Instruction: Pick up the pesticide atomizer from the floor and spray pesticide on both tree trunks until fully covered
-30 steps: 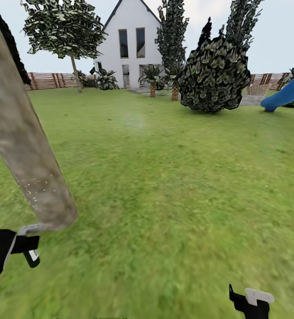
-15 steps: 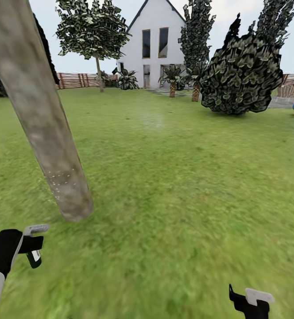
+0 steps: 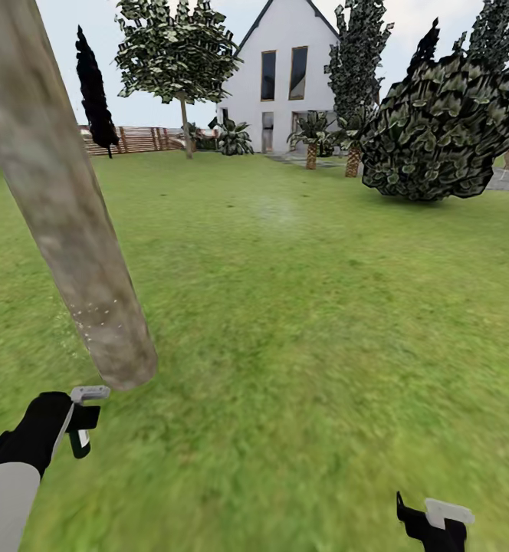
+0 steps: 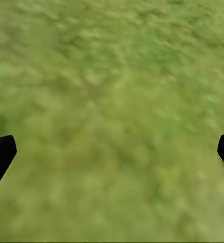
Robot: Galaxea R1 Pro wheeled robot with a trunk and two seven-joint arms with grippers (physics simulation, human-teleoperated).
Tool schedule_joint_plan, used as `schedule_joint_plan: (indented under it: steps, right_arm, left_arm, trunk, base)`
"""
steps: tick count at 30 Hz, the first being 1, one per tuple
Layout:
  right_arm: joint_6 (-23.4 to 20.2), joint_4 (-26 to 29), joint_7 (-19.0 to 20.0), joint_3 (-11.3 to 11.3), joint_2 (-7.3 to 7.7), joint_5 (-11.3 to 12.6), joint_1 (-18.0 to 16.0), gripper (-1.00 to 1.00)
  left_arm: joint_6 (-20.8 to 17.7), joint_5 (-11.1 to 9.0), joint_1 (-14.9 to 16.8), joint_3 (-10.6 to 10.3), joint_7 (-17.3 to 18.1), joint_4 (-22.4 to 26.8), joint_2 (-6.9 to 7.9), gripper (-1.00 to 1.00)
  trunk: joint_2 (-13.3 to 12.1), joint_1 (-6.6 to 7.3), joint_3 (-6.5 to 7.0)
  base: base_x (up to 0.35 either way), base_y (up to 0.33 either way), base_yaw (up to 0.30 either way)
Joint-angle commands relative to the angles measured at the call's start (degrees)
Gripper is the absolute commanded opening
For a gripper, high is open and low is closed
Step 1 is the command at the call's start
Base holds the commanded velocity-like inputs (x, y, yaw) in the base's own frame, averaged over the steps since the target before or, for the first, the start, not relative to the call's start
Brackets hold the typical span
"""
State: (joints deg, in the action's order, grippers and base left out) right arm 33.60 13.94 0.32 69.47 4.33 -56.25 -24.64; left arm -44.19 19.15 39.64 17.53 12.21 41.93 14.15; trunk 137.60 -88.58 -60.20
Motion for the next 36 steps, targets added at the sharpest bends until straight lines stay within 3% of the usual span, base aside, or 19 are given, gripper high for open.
schedule_joint_plan:
  steps: [1, 12, 23, 30, 36]
  right_arm:
    - [0.2, 0.0, 0.0, 0.5, 0.0, -0.5, -0.1, 1.0]
    - [0.2, -0.1, 0.0, 0.5, -0.02, -0.5, -0.1, 1.0]
    - [0.2, -0.1, 0.0, 0.5, -0.01, -0.5, -0.1, 1.0]
    - [0.2, -0.1, 0.0, 0.5, -0.01, -0.5, -0.1, 1.0]
    - [0.2, -0.1, 0.0, 0.5, -0.02, -0.5, -0.1, 1.0]
  left_arm:
    - [-0.2, 0.6, 0.0, 0.2, 0.5, 0.1, 0.07, -1.0]
    - [-0.2, 0.6, -0.2, 0.0, 0.5, -0.1, 0.04, -1.0]
    - [-0.2, 0.6, -0.3, 0.1, 0.5, -0.9, -0.04, -1.0]
    - [-0.2, 0.7, -0.9, 0.4, 0.5, -1.1, 0.44, -1.0]
    - [-0.2, 0.7, -1.4, 0.4, 0.5, -0.6, 1.1, -1.0]
  trunk:
    - [0.0, -0.01, -0.05]
    - [0.0, -0.01, -0.05]
    - [0.0, -0.01, -0.05]
    - [0.0, -0.01, -0.05]
    - [0.0, -0.01, -0.05]
  base:
    - [0.241, -0.176, 0.116]
    - [0.242, -0.174, 0.249]
    - [0.283, -0.126, 0.044]
    - [0.04, -0.007, 0.264]
    - [0.062, -0.102, 0.012]
